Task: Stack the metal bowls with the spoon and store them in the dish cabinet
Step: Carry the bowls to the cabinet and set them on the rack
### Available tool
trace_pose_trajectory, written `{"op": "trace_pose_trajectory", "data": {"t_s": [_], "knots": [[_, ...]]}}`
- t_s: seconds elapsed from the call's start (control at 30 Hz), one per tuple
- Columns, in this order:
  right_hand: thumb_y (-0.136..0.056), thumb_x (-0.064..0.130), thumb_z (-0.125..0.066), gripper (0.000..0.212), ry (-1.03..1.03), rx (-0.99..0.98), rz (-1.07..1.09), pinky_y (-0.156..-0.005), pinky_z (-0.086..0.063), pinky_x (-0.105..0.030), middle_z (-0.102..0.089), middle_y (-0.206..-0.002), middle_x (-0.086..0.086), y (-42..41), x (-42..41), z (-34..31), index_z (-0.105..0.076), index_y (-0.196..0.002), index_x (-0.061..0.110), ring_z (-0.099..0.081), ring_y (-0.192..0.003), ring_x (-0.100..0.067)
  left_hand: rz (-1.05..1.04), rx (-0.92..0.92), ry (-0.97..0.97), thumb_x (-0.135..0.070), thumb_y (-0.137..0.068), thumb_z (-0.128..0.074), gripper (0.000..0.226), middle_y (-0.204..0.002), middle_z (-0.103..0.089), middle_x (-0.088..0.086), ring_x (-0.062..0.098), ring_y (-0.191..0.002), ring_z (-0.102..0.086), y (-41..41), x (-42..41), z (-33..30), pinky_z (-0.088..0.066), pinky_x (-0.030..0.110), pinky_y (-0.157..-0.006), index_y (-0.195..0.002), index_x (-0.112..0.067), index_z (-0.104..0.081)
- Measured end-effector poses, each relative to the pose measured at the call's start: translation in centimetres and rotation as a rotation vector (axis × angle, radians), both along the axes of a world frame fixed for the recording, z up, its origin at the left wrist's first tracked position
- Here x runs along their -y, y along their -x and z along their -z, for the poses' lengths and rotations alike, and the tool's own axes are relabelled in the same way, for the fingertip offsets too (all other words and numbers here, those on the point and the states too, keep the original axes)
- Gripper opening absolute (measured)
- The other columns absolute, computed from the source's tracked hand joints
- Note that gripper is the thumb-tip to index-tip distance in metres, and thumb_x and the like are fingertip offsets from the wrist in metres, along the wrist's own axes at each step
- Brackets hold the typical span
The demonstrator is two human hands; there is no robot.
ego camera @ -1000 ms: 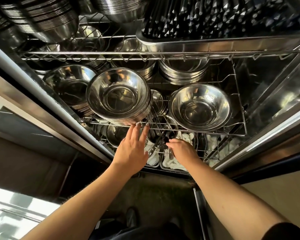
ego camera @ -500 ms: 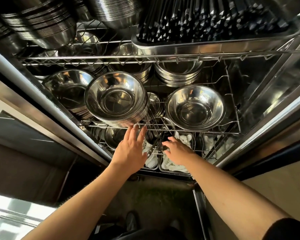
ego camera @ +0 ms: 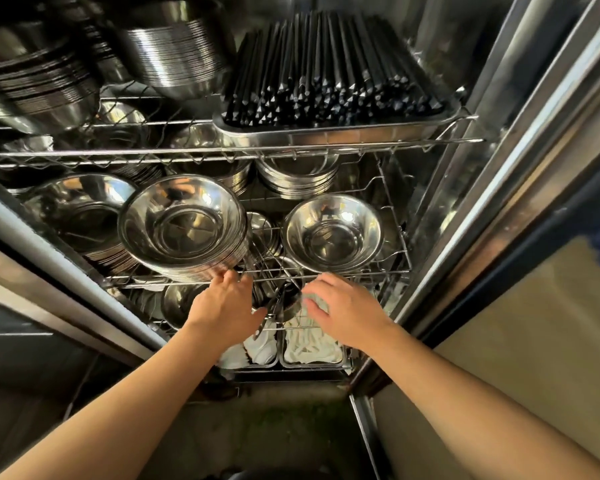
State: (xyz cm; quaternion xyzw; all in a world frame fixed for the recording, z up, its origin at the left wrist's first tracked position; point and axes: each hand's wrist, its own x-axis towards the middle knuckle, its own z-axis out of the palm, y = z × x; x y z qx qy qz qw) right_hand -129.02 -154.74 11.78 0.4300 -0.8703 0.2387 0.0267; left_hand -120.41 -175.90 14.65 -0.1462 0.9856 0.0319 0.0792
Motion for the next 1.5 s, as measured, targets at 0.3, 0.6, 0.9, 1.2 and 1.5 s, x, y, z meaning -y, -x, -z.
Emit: {"op": "trace_pose_trajectory", "data": {"t_s": [0.3, 0.6, 0.9, 1.2, 1.5], "knots": [[-0.092, 0.045, -0.062, 0.05, 0.013, -0.112, 0.226, -0.088, -0.053, -0.035, -0.054, -0.131, 0.003, 2.9, -2.2, -5.2, -0.056, -0.134, 0.019, -0.049, -0.122, -0.016, 0.191, -0.231, -0.042, -0.06, -0.088, -0.053, 0.065, -0.129, -0.056, 0.002, 0.027, -0.121, -0.053, 4.3, -2.6, -2.9, -0.055, 0.04, -0.081, -0.14, -0.023, -0.04], [-0.067, 0.082, -0.065, 0.122, -0.31, 0.12, 0.445, -0.12, -0.017, -0.053, -0.006, -0.165, -0.019, 5.7, -2.5, -5.7, -0.011, -0.158, 0.02, -0.002, -0.152, -0.038, 0.266, -0.16, 0.063, -0.086, -0.077, -0.03, 0.104, -0.162, -0.019, 0.013, 0.031, -0.152, -0.002, 8.1, -3.6, -1.0, -0.026, 0.051, -0.118, -0.156, -0.022, -0.01], [-0.068, 0.087, -0.057, 0.121, -0.36, 0.184, 0.406, -0.117, -0.027, -0.053, -0.01, -0.168, -0.008, 6.1, -2.5, -5.0, -0.013, -0.158, 0.018, -0.008, -0.153, -0.03, 0.208, -0.116, 0.031, -0.087, -0.077, -0.008, 0.102, -0.166, -0.003, 0.012, 0.031, -0.152, 0.007, 8.0, -3.2, 1.1, -0.01, 0.049, -0.121, -0.157, -0.025, -0.001], [-0.078, 0.081, -0.054, 0.11, -0.352, 0.198, 0.331, -0.117, -0.028, -0.051, -0.004, -0.169, -0.006, 5.2, -1.6, -4.5, -0.013, -0.157, 0.017, -0.003, -0.155, -0.024, 0.167, -0.107, 0.026, -0.076, -0.089, -0.021, 0.088, -0.165, -0.01, 0.015, 0.034, -0.147, -0.018, 6.2, -2.5, 0.7, -0.028, 0.047, -0.116, -0.157, -0.022, -0.003], [-0.085, 0.073, -0.054, 0.098, -0.316, 0.151, 0.247, -0.117, -0.027, -0.051, -0.022, -0.166, -0.008, 4.1, -0.4, -4.6, -0.017, -0.158, 0.02, -0.019, -0.152, -0.029, 0.163, -0.205, -0.007, -0.052, -0.097, -0.034, 0.071, -0.156, -0.031, 0.014, 0.034, -0.141, -0.026, 4.1, -2.3, 0.6, -0.036, 0.044, -0.11, -0.156, -0.017, -0.015]]}}
